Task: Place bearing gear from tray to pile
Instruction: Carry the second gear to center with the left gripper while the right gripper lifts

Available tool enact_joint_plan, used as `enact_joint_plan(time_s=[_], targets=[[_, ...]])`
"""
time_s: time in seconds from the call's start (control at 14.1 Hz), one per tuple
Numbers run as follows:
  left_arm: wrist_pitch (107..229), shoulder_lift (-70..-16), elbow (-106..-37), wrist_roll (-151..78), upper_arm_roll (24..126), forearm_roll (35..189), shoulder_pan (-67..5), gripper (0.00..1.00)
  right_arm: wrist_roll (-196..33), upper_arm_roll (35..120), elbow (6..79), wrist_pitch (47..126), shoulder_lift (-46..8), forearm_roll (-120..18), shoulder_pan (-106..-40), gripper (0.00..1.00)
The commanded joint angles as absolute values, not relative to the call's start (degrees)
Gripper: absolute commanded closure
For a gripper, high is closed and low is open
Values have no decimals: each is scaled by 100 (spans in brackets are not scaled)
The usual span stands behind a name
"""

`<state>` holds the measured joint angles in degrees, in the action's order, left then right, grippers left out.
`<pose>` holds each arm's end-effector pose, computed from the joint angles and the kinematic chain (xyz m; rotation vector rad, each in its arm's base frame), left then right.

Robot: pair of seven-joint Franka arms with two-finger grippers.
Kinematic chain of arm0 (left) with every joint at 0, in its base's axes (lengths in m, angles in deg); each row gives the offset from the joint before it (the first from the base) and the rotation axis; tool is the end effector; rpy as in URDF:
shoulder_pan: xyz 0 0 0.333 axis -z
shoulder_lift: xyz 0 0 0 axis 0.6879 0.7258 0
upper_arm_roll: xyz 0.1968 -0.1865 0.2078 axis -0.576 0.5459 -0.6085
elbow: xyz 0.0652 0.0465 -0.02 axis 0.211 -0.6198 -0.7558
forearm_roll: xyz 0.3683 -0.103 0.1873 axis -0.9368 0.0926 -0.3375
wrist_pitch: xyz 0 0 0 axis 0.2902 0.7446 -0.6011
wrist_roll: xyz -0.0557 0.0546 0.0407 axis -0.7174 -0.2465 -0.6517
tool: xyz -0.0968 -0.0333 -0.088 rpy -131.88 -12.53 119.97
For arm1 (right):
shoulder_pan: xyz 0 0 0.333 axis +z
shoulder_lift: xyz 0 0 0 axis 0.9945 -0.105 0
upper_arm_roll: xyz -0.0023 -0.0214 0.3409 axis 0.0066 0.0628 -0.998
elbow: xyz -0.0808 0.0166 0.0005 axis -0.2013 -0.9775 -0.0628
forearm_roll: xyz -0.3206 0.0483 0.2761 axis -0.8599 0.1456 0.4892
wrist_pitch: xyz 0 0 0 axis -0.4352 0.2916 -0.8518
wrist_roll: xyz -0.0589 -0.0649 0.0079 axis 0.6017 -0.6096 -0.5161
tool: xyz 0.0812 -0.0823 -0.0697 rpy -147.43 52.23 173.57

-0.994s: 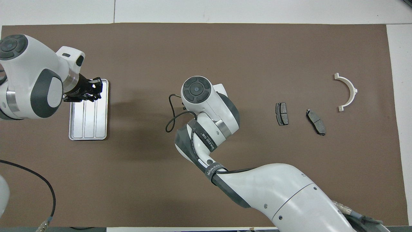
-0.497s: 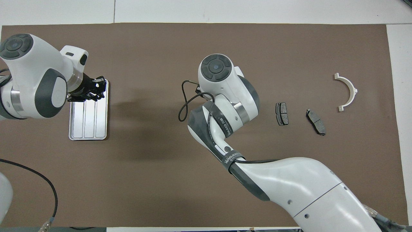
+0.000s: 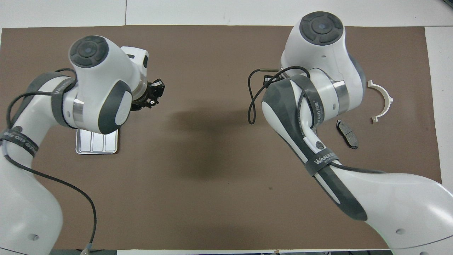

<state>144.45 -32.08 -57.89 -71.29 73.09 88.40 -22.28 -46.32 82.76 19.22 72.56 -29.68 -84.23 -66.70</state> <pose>0.6439 -0.2619 0.3818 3.0270 0.7829 -0.0447 0.6927 0.2288 0.4264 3.0874 -0.2064 -0.0536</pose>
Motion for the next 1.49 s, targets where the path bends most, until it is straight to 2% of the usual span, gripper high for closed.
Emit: enact_joint_plan(time_s=[0.0,0.07,0.14,0.36,0.5,0.92,1.14,1.42], targets=[[14381,-2539,-5096,-7702,7191,8875,-1527,100,-5611,8229,2003,7209,-2797,-8506,-7077,100],[14443,-2223,-4755,-8000,7191,8866,-1255,100,-6024,8229,2003,7270,-2805,-8515,-7261,100],[14522,-2185,-4708,-8160,7191,8875,-1000,100,-6402,8221,2021,7375,-2814,-8515,-7420,100],[15144,-2176,-5058,-8415,7199,9024,-875,100,-6967,8221,2213,7761,-2814,-8515,-7720,100],[15120,-1852,-5007,-8635,7130,9007,-473,100,-7056,8221,2459,8086,-2831,-8524,-7816,100],[15374,-1868,-5103,-8864,7138,9033,-532,100,-7100,8229,3022,9141,-3217,-8638,-8001,100],[15787,-1921,-5550,-8917,7129,9024,-488,100,-7109,8229,3058,9475,-3481,-8656,-8063,100],[15762,-1939,-5586,-8917,7129,9024,-488,100,-7118,8229,3189,9809,-3614,-8665,-8116,100]])
